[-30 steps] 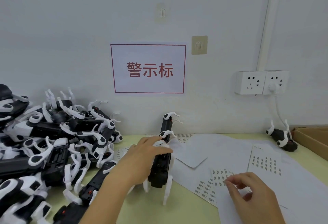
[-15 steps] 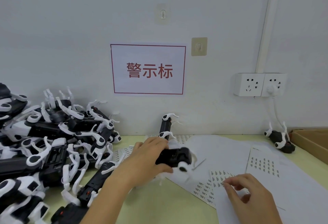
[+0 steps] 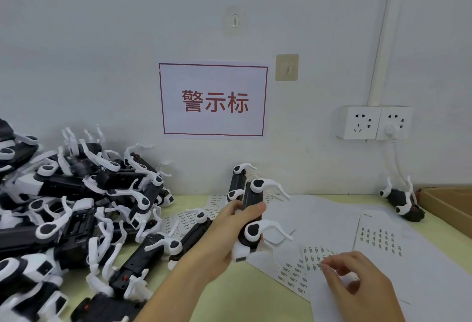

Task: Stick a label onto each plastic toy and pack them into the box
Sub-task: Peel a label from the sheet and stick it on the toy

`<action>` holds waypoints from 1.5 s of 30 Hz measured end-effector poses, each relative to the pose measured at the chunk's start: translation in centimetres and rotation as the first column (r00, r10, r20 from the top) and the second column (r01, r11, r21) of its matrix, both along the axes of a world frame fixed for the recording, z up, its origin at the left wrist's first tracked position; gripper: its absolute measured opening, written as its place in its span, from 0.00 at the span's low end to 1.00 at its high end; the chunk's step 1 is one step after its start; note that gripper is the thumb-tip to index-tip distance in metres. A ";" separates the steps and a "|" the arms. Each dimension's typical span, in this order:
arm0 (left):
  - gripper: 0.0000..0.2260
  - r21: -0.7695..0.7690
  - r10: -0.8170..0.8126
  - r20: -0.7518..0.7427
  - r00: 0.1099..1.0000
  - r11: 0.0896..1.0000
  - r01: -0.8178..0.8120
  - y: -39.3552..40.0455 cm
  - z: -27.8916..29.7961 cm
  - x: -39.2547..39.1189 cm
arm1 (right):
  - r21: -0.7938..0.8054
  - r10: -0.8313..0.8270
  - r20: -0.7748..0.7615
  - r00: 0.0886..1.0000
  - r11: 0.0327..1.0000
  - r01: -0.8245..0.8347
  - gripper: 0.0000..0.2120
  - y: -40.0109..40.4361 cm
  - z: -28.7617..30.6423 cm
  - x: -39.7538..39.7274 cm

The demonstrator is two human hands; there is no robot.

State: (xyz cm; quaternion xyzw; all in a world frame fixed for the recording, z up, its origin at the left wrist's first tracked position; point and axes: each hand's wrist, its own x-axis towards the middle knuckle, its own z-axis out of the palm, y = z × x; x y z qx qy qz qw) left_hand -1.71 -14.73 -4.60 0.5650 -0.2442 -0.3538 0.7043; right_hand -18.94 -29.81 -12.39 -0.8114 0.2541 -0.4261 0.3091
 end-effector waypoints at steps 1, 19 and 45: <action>0.20 -0.025 0.001 -0.039 0.999 1.000 -0.002 -0.2 -0.3 -0.2 | 0.000 0.001 -0.002 1.000 1.000 -0.001 0.19 0.0 0.0 0.0; 0.23 -0.188 0.117 -0.212 0.970 0.969 -0.158 -1.7 -6.6 -0.6 | -0.009 0.013 0.006 1.000 1.000 -0.013 0.19 0.1 -0.1 0.0; 0.22 -0.331 -0.078 -0.111 0.991 0.943 0.037 -1.0 -6.7 -0.3 | -0.028 -0.022 0.014 1.000 0.999 0.022 0.21 0.9 1.0 0.5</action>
